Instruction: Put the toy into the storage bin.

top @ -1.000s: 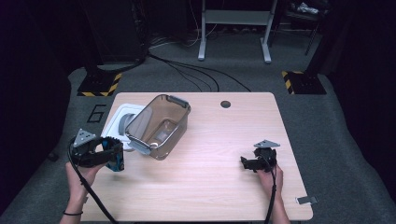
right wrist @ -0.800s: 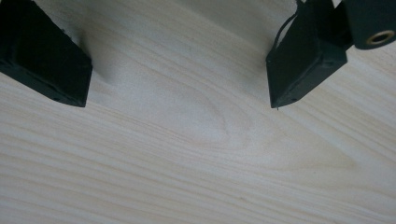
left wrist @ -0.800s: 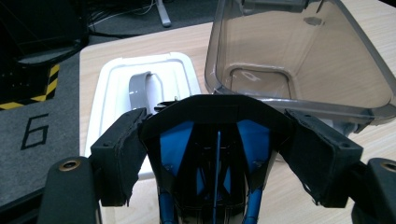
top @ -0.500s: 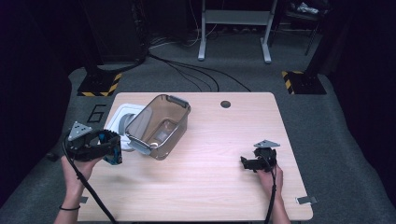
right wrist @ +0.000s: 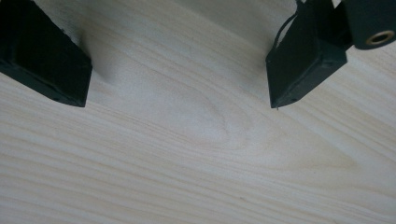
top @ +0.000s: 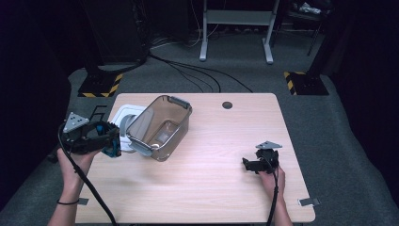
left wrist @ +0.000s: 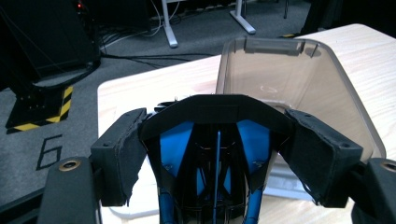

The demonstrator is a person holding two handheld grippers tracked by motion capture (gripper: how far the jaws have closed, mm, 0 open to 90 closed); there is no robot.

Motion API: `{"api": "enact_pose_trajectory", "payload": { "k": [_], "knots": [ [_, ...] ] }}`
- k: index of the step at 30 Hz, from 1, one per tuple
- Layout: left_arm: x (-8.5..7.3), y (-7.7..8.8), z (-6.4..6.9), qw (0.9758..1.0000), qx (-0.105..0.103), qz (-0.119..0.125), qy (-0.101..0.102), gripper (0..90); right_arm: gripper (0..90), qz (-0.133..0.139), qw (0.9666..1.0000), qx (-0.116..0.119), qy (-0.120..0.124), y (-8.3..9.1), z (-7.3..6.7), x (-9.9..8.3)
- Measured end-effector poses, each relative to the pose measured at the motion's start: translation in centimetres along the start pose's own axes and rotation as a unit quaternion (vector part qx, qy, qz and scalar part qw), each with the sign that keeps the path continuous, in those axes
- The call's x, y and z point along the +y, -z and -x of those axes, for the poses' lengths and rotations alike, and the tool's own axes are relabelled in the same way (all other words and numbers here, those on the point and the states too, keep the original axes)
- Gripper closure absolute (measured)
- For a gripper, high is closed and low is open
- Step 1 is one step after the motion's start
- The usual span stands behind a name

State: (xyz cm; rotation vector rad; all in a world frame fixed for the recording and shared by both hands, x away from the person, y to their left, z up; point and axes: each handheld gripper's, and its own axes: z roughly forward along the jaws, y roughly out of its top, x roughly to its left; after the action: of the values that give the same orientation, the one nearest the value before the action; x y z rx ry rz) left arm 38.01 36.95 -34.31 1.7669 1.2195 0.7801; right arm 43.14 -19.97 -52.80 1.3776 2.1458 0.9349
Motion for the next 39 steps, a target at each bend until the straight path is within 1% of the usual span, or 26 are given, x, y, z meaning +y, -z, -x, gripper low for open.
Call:
{"api": "enact_pose_trajectory", "payload": {
  "k": [1, 2, 11, 15, 23, 24, 27, 39],
  "knots": [
    [0.2, 0.1, 0.0, 1.0, -0.001, -0.003, -0.003, 24.9, 6.0, 0.0, 1.0, 0.0, 0.0, 0.0, 0.0, 0.0],
    [0.4, 0.0, 0.0, 1.0, 0.0, 0.002, -0.001, 24.9, 6.0, 0.0, 1.0, 0.0, 0.0, 0.0, 0.0, 0.0],
    [1.9, 0.1, 0.1, 0.9999, -0.003, 0.008, -0.009, 24.9, 6.0, -0.001, 1.0, 0.0, -0.002, 0.0, 0.0, 0.0],
    [2.7, 0.1, 0.2, 0.9998, -0.004, 0.012, -0.015, 24.9, 6.0, 0.0, 1.0, 0.0, 0.0, 0.0, 0.0, 0.0],
    [4.6, 0.1, 0.9, 0.9994, -0.005, 0.02, -0.029, 24.9, 6.0, 0.0, 1.0, 0.0, -0.001, 0.0, 0.0, 0.0],
    [4.8, 0.1, 0.9, 0.9993, -0.006, 0.021, -0.031, 24.9, 6.0, -0.001, 1.0, 0.0, -0.002, 0.0, 0.0, 0.0],
    [5.3, -0.1, 0.9, 0.9992, -0.008, 0.028, -0.029, 24.9, 6.0, 0.0, 1.0, 0.0, -0.001, 0.0, 0.0, 0.0],
    [7.3, -1.2, 1.5, 0.9988, -0.013, 0.03, -0.037, 24.9, 5.9, 0.0, 1.0, 0.001, -0.001, 0.0, 0.0, 0.0]
  ]
}}
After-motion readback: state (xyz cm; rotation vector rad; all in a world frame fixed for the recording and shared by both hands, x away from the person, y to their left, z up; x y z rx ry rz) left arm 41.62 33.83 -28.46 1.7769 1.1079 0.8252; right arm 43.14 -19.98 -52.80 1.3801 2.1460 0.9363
